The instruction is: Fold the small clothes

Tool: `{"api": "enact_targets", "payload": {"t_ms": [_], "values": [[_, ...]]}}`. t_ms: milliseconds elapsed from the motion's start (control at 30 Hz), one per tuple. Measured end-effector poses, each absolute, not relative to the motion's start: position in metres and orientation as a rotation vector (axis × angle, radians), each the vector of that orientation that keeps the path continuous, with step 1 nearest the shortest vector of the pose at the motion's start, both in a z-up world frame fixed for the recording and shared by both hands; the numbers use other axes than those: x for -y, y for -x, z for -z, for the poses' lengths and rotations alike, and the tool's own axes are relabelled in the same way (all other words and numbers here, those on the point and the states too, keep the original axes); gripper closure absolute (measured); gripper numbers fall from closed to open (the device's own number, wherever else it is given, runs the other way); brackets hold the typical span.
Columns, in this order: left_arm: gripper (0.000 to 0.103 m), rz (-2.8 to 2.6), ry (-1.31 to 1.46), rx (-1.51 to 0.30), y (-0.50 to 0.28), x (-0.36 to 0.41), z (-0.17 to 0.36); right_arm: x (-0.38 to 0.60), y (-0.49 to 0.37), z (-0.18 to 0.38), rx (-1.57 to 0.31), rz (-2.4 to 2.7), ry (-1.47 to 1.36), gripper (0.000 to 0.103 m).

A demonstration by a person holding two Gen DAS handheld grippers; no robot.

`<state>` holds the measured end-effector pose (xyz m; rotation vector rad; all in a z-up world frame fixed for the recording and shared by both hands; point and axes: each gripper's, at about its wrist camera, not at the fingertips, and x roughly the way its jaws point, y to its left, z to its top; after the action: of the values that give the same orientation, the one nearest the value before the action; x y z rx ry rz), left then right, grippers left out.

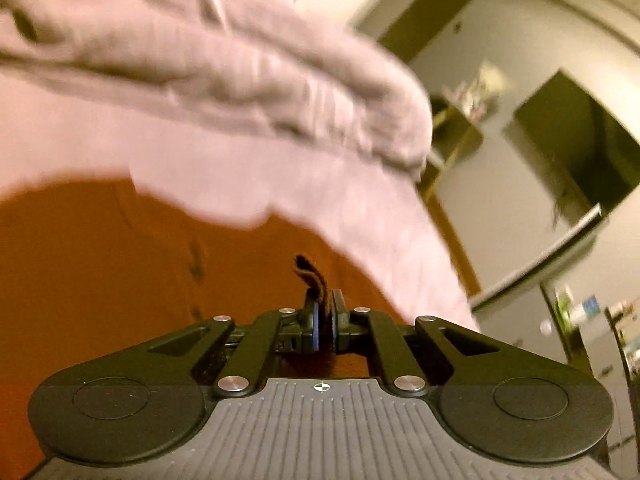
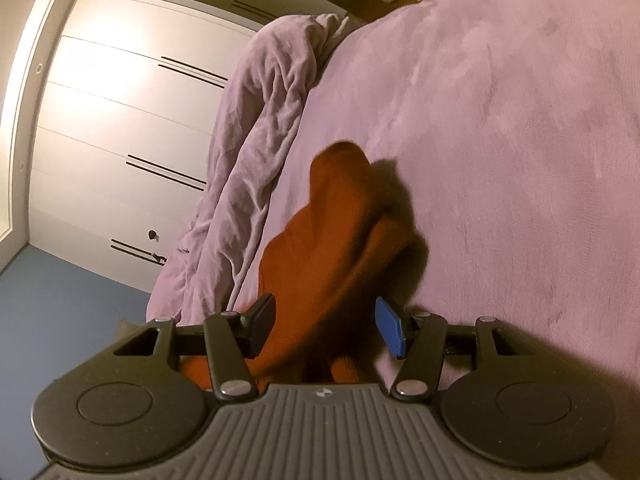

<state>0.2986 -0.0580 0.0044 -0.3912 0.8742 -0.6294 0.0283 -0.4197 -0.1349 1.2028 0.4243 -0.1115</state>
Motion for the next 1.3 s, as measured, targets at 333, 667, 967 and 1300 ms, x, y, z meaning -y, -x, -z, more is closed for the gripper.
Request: {"api": "enact_targets", "payload": {"t_ms": [333,667,967,1300], "values": [[0.096,0.287,0.249,-0.815,-0.324,-0.030,0.009,0.390,-0.074,0.120,-0.466,0.025,-1.183,0.047],[0.095,0.287,0.322,-0.877,-0.329,-0.055,0.043,0.352,-0.125,0.131,-0.635,0.058,-1.078,0.053],[0.095,0.303,0.221,-0.847,-0.328,-0.053,0.031,0.338,-0.148,0.120,-0.703,0.132,-0.826,0.095],[0.095,0.263,0.037,-0.923,-0.329,-0.052,0.065,0.320,-0.137,0.103,-0.716,0.206,-0.563,0.093]]}}
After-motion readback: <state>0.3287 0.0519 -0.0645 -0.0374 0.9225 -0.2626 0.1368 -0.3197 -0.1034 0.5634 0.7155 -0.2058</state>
